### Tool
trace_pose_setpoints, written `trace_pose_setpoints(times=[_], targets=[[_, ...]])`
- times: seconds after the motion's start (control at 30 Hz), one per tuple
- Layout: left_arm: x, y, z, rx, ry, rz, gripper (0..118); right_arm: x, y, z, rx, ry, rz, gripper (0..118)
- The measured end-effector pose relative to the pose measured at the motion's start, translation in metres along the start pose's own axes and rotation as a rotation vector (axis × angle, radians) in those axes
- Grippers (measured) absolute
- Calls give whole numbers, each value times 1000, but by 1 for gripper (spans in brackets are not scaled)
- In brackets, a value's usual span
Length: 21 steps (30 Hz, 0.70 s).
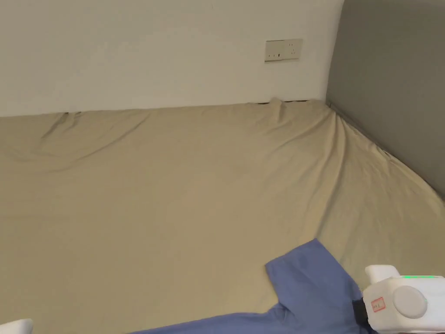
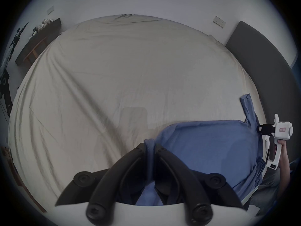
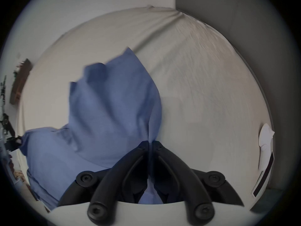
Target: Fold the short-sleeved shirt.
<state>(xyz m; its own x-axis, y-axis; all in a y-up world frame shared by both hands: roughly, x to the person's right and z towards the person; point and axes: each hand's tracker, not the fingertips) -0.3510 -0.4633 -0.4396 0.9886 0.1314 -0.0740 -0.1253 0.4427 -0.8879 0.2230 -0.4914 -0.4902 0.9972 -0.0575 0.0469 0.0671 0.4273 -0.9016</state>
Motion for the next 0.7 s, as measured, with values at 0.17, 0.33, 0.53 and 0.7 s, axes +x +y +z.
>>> trace_pose_setpoints(times=[0.17, 0.33, 0.53, 0.7], targets=[[-4, -4, 30, 28, -10, 16, 9, 1, 0, 44, 32, 16, 19, 6], [-15, -20, 101, 108, -25, 4, 9, 9, -25, 121, 113, 67, 70, 6], [-26, -95, 175, 158, 5, -12, 9, 21, -97, 207, 174, 94, 78, 6], [-27, -185, 167, -3, 68, -64, 9, 26, -183, 196, 18, 50, 111, 6]])
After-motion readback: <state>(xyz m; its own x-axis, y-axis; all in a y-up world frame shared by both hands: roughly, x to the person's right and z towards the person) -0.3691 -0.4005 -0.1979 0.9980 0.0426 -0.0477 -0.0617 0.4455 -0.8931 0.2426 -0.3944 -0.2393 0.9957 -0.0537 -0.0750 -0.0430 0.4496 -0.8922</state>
